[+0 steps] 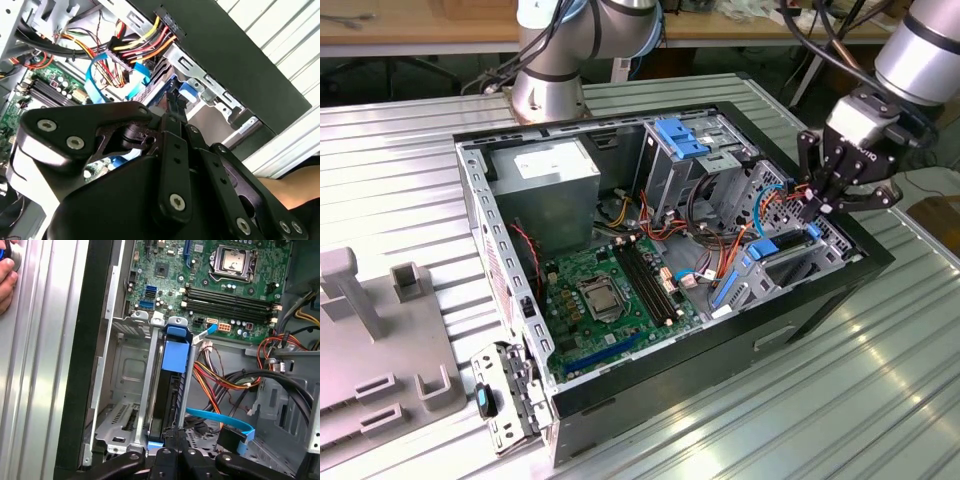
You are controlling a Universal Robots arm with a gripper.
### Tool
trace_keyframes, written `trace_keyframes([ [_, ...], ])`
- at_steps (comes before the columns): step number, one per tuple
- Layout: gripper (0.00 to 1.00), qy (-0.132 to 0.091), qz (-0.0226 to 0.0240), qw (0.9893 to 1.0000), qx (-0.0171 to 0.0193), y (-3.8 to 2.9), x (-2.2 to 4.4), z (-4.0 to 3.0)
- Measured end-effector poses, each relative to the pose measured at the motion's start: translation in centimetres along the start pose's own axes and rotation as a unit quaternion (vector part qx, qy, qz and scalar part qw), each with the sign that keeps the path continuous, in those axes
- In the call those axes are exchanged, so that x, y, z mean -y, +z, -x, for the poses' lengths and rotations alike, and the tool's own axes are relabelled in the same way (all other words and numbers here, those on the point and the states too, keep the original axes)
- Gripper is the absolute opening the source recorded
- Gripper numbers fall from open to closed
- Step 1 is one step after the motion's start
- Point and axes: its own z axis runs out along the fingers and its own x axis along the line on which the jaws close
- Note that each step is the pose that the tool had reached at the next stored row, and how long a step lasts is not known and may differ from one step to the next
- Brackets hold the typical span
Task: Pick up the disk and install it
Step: 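Insert the first disk wire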
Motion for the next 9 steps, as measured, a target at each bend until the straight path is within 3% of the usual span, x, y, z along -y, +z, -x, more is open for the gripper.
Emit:
trace_keyframes([
  [9,0.11,0.000,0.0000,1.0000,0.0000,-0.99,0.32,0.64],
])
